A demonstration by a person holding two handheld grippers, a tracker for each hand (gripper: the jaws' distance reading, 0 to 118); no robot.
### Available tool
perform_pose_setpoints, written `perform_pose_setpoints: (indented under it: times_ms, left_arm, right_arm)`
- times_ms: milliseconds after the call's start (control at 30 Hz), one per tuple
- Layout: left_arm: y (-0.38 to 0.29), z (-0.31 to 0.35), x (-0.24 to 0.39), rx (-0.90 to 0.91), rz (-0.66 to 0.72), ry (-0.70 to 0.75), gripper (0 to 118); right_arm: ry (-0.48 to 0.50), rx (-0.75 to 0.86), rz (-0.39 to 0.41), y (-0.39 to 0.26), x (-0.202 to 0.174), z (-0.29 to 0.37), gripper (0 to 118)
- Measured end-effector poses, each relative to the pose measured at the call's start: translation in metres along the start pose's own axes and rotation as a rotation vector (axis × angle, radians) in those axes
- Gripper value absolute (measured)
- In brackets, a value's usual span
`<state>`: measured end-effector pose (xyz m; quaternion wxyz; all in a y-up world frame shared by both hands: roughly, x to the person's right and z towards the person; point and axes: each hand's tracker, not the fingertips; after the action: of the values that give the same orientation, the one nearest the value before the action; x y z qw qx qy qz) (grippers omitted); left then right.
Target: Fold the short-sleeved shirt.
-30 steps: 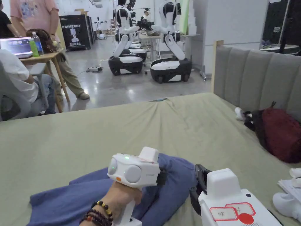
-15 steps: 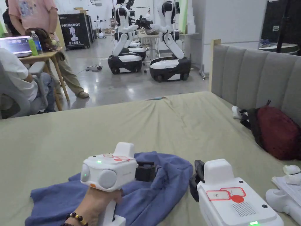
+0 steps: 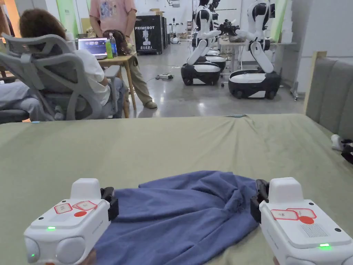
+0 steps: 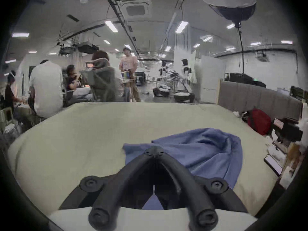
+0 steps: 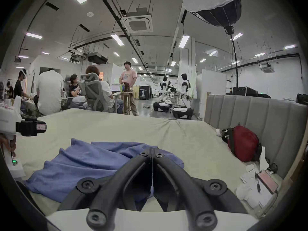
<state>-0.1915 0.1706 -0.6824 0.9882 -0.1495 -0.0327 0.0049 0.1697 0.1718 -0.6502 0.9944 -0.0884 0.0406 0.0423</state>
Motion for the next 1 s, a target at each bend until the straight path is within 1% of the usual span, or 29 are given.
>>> perform_pose_setpoints:
  times_ms: [100,167,200,233,267,300,333,367,433,467,533,567,600,633,667,700,733,767,800,833,867,900,933,967,1000]
  left_arm:
    - [0.010,-0.021,-0.010,-0.045,0.060,-0.007,0]
    - [0.019,-0.054,-0.019,-0.116,0.052,0.016,0]
    - [0.020,-0.072,-0.024,-0.144,0.040,0.010,17]
    - [0.022,-0.094,-0.030,-0.190,0.029,0.007,48]
    - [0.023,-0.118,-0.036,-0.236,0.039,-0.011,85]
    - [0.021,-0.139,-0.043,-0.297,0.072,-0.038,118]
    - [0.020,-0.157,-0.052,-0.289,0.095,-0.046,109]
    - [0.017,-0.177,-0.059,-0.331,0.134,-0.055,106]
    - [0.014,-0.195,-0.054,-0.440,0.112,-0.008,111]
    - [0.010,-0.208,-0.054,-0.491,0.065,0.020,111]
    - [-0.002,-0.230,-0.062,-0.503,-0.004,0.045,111]
    - [-0.007,-0.239,-0.064,-0.499,0.008,0.026,110]
    - [-0.011,-0.245,-0.065,-0.523,0.016,0.023,105]
    - [-0.016,-0.251,-0.065,-0.554,0.038,0.016,96]
    - [-0.020,-0.260,-0.070,-0.589,0.068,0.007,91]
    - [-0.023,-0.261,-0.068,-0.579,0.053,0.015,88]
    - [-0.023,-0.256,-0.065,-0.539,0.031,0.017,79]
    - [-0.019,-0.254,-0.063,-0.534,0.018,0.006,65]
    - [-0.015,-0.252,-0.065,-0.529,0.016,0.015,29]
    - [-0.010,-0.248,-0.068,-0.500,0.023,0.024,2]
    - [-0.006,-0.246,-0.073,-0.471,0.080,-0.019,2]
    - [-0.003,-0.244,-0.073,-0.462,0.106,-0.014,2]
    - [-0.003,-0.246,-0.077,-0.471,0.113,-0.010,2]
    - [-0.003,-0.246,-0.078,-0.474,0.102,-0.016,2]
    - [-0.003,-0.247,-0.077,-0.474,0.092,-0.017,2]
  right_arm:
    - [0.001,0.004,-0.005,0.002,-0.001,-0.005,2]
    - [-0.002,-0.005,0.005,0.001,-0.001,-0.011,2]
    - [-0.003,-0.006,0.007,0.001,0.000,-0.011,2]
    - [-0.003,-0.010,0.009,0.000,0.000,-0.013,2]
    - [-0.004,-0.015,0.015,-0.001,0.001,-0.016,2]
    - [-0.005,-0.018,0.021,-0.003,0.002,-0.019,2]
    - [-0.007,-0.027,0.025,-0.010,0.005,-0.028,2]
    - [-0.006,-0.037,0.024,-0.013,0.007,-0.032,2]
    - [-0.007,-0.051,0.024,-0.019,0.011,-0.039,2]
    - [-0.015,-0.062,0.025,-0.021,0.013,-0.041,2]
    - [-0.028,-0.078,0.026,-0.026,0.016,-0.046,2]
    - [-0.035,-0.087,0.022,-0.029,0.018,-0.050,2]
    - [-0.038,-0.095,0.019,-0.031,0.020,-0.052,2]
    - [-0.042,-0.101,0.018,-0.033,0.022,-0.056,2]
    - [-0.050,-0.108,0.021,-0.035,0.025,-0.061,2]
    - [-0.055,-0.115,0.022,-0.036,0.028,-0.064,2]
    - [-0.070,-0.129,0.021,-0.036,0.032,-0.068,2]
    - [-0.091,-0.152,0.019,-0.036,0.036,-0.075,2]
    - [-0.116,-0.179,0.010,-0.036,0.040,-0.083,2]
    - [-0.120,-0.199,-0.009,-0.035,0.046,-0.098,6]
    - [-0.105,-0.219,-0.026,-0.035,0.054,-0.112,26]
    - [-0.099,-0.243,-0.052,-0.034,0.061,-0.125,79]
    - [-0.085,-0.293,-0.081,-0.033,0.070,-0.142,118]
    - [-0.070,-0.363,-0.106,-0.033,0.079,-0.161,117]
    - [-0.056,-0.415,-0.136,-0.034,0.089,-0.175,107]
